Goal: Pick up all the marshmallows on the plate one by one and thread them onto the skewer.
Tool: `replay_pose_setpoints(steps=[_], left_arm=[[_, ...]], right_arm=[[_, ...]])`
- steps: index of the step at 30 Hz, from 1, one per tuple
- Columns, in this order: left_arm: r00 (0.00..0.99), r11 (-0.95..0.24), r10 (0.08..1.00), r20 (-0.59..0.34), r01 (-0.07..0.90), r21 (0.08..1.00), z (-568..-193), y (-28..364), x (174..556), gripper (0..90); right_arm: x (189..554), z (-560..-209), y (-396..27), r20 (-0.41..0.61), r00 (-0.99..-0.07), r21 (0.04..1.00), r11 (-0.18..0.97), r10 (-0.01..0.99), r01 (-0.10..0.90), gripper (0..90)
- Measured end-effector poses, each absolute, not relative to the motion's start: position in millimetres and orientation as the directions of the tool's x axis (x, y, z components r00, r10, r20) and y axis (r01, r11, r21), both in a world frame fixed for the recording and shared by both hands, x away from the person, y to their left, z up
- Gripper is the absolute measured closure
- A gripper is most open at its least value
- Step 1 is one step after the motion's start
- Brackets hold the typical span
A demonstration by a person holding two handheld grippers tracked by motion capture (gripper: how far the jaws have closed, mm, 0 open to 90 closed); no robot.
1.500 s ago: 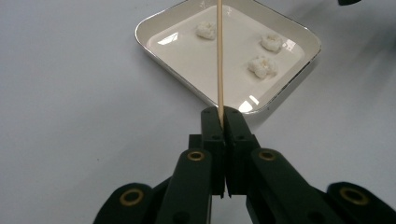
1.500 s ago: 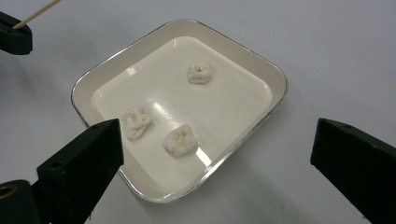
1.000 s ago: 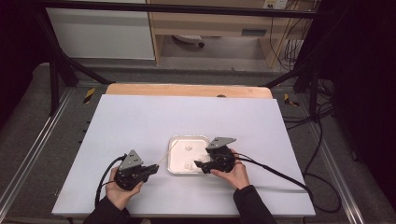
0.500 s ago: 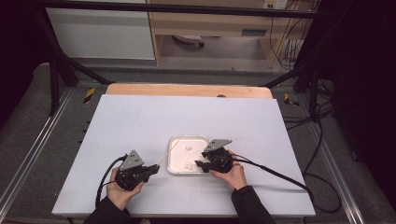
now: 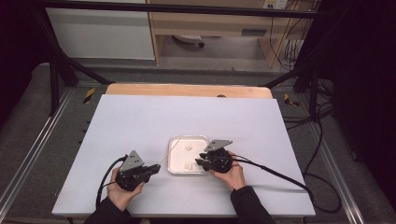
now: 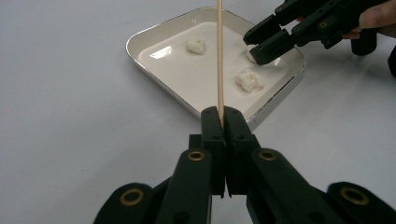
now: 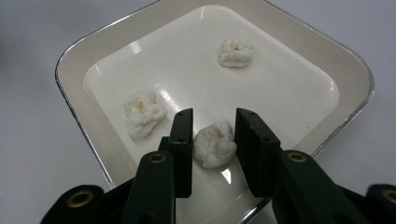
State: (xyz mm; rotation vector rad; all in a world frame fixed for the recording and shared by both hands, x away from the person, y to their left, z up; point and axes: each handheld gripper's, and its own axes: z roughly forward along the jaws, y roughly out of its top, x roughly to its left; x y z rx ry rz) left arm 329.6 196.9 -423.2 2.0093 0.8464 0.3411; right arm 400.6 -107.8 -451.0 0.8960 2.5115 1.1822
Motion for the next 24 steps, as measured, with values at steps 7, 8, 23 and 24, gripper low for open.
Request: replay_pose_setpoints(steps=[7,8,23,24], left_arm=[[0.731,-0.352,0.677,-0.085,0.423,0.835,-423.3,195.3,328.5,88.3],[0.733,-0.352,0.675,-0.084,0.420,0.837,-423.2,195.1,328.4,88.3],[0.738,-0.317,0.671,-0.077,0.379,0.869,-423.0,187.7,324.5,88.2],[0.738,-0.315,0.670,-0.077,0.377,0.871,-423.3,187.0,324.1,88.3]], right_arm=[[398.1,-432.1,-115.1,0.106,-0.790,0.796,0.424,0.604,0.432,69.7],[397.6,-428.1,-116.7,0.120,-0.789,0.803,0.409,0.602,0.434,69.7],[398.8,-382.2,-136.2,0.347,-0.776,0.870,0.128,0.527,0.476,70.0],[400.9,-377.7,-137.9,0.377,-0.770,0.870,0.088,0.515,0.485,69.9]])
